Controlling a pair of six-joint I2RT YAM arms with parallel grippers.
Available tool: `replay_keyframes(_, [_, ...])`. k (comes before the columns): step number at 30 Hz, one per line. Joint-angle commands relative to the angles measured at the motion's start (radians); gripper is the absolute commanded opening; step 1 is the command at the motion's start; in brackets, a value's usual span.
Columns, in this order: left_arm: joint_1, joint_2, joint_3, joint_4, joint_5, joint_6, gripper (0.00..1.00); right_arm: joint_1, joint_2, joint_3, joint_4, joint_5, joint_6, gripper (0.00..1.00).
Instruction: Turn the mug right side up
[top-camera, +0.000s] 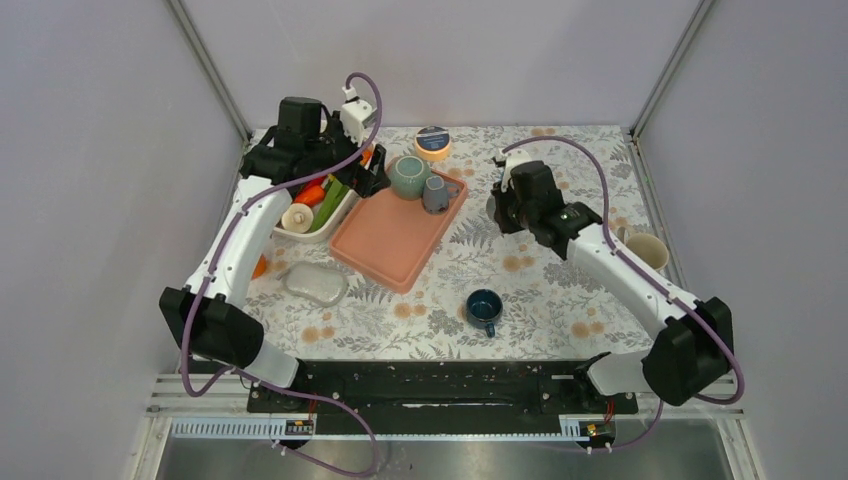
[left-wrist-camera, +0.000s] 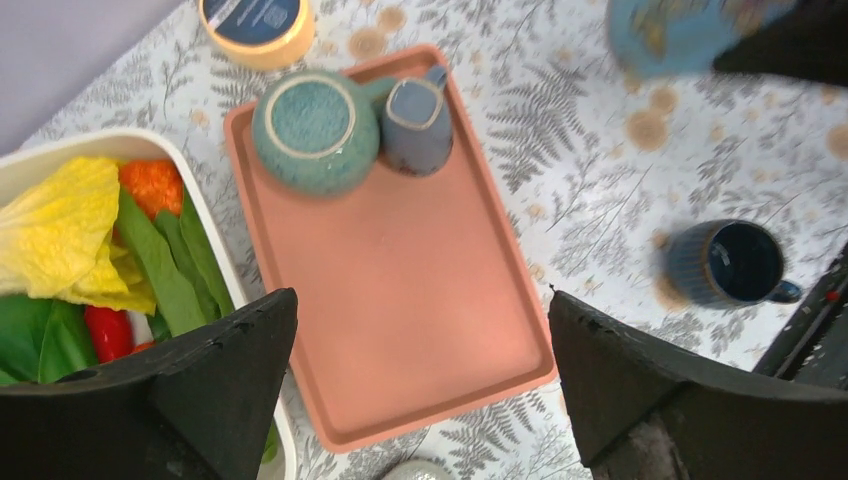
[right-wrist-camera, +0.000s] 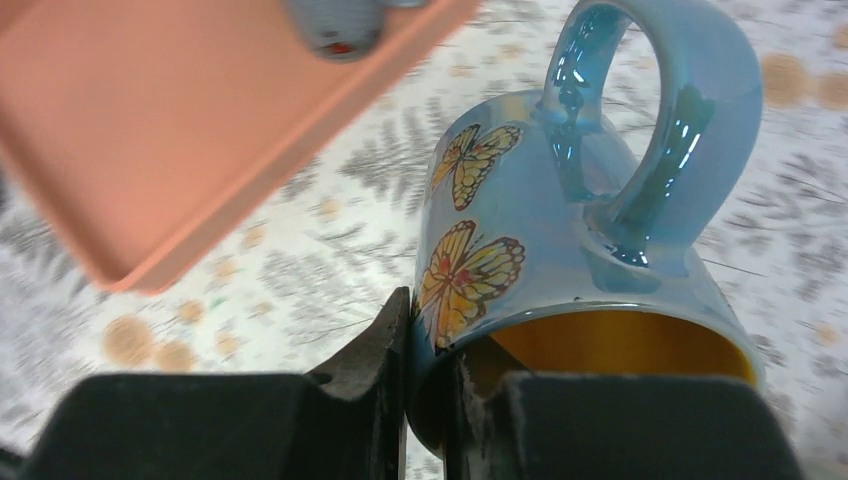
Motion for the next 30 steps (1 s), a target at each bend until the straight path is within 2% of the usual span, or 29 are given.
replay_keyframes(1, [0.005,-0.028,-0.06,0.025,-0.092,0.093,0.99,-0.112,0.082,0.171,-0.051,0.161,-0.106,0.0])
replay_keyframes(8, [0.006,-0.017,-0.147,0.023,-0.155,0.17,0.99,-0.329,0.418,0.459,-0.237,0.267,-0.197,0.0])
replay_keyframes(14, [0.006,0.015,-0.157,-0.003,-0.151,0.215,0.99,-0.483,0.656,0.71,-0.393,0.165,-0.191,0.0])
replay_keyframes(23, [-0.012,0.124,-0.083,-0.025,-0.113,0.25,0.99,-0.593,0.848,0.877,-0.492,0.045,-0.185,0.02])
replay_keyframes(24, [-0.017,0.146,-0.064,-0.025,-0.113,0.253,0.99,-0.595,0.865,0.892,-0.501,0.047,-0.186,0.11])
replay_keyframes(25, [-0.027,0.172,-0.04,-0.033,-0.123,0.258,0.99,-0.595,0.873,0.903,-0.509,0.045,-0.186,0.27])
replay_keyframes(26, [-0.039,0.202,-0.005,-0.047,-0.135,0.263,0.99,-0.594,0.877,0.913,-0.514,0.041,-0.186,0.38])
replay_keyframes(28, [-0.066,0.278,0.072,-0.074,-0.155,0.271,0.99,-0.595,0.879,0.933,-0.528,0.039,-0.186,0.53])
replay_keyframes(30, [-0.098,0.333,0.146,-0.084,-0.162,0.282,0.99,-0.595,0.865,0.943,-0.538,0.045,-0.186,0.62])
